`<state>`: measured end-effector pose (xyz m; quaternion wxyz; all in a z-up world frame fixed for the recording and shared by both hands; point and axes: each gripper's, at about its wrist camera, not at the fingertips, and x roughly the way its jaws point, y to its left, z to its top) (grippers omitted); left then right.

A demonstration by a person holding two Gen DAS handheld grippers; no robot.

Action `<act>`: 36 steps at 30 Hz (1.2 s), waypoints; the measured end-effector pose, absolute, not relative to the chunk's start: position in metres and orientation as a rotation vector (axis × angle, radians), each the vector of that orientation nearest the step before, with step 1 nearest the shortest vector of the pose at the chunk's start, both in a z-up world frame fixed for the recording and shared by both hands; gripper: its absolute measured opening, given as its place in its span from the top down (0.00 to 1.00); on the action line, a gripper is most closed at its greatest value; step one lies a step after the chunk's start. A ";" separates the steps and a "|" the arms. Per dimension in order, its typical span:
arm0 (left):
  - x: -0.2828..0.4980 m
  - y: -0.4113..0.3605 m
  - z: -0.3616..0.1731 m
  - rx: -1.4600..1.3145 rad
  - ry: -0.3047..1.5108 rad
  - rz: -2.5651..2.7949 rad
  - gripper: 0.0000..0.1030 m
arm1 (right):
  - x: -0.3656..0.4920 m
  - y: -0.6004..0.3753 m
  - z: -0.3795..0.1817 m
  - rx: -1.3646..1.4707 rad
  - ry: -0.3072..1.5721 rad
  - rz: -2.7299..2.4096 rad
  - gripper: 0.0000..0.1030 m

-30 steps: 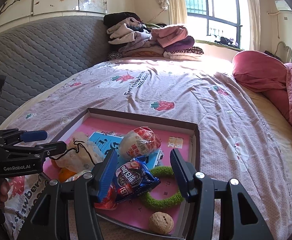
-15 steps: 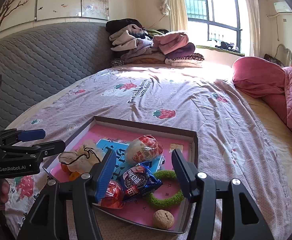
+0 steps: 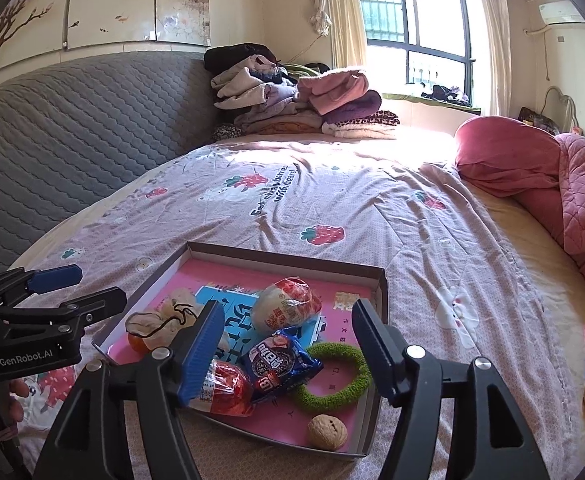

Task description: Organize objects

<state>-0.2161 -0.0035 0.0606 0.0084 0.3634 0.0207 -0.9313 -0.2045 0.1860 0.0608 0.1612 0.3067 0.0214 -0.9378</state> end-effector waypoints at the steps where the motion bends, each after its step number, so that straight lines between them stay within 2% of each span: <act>1: -0.215 -0.003 0.061 1.130 0.060 -2.910 0.24 | -0.204 0.187 0.062 0.877 0.056 -2.680 0.32; 36: -0.153 0.003 0.084 1.003 -0.019 -2.905 0.24 | -0.145 0.196 0.093 0.757 -0.020 -2.725 0.32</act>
